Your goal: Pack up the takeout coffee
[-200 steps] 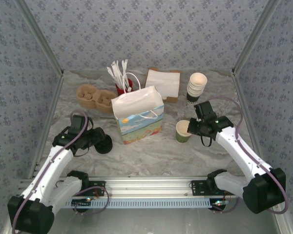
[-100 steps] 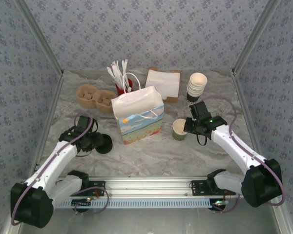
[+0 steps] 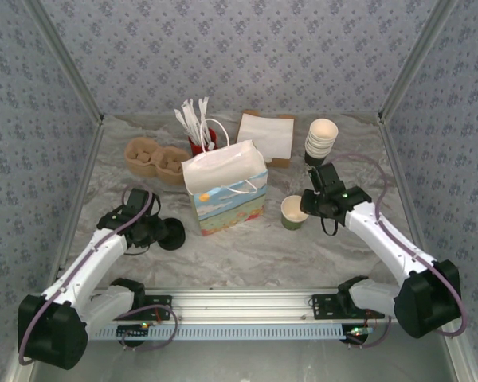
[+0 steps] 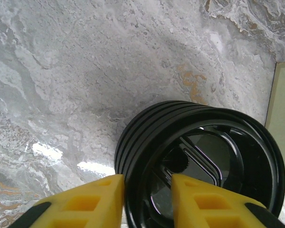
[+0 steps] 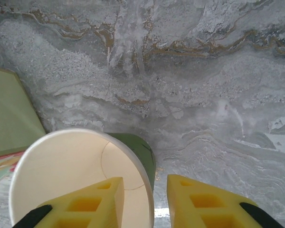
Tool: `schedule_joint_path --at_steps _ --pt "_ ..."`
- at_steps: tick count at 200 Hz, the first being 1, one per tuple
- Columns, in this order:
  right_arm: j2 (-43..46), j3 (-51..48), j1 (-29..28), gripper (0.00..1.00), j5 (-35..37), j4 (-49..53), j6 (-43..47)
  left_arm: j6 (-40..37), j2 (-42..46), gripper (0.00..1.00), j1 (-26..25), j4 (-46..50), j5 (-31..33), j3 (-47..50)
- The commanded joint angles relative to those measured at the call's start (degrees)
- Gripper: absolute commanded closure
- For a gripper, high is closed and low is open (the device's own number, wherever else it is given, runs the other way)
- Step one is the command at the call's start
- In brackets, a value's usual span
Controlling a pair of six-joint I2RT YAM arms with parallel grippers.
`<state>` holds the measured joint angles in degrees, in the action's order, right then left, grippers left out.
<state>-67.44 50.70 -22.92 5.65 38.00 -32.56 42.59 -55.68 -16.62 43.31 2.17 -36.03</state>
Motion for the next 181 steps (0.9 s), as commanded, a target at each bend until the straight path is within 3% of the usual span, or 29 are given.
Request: schedule_joint_path --at_steps 1,90,181 --pt "1.6 3.7 -0.4 0.66 1.9 3.8 0.8 -0.6 0.1 0.72 -0.3 0.1 -0.4 0.2" --pt "5.2 11.3 -0.4 0.64 -1.6 8.4 -0.2 -1.1 2.0 0.85 -0.3 0.9 -0.1 -1.2" --pt "7.5 17.2 -4.5 0.63 -13.7 4.5 -3.1 -3.1 8.6 0.87 -0.3 12.1 4.7 -13.2"
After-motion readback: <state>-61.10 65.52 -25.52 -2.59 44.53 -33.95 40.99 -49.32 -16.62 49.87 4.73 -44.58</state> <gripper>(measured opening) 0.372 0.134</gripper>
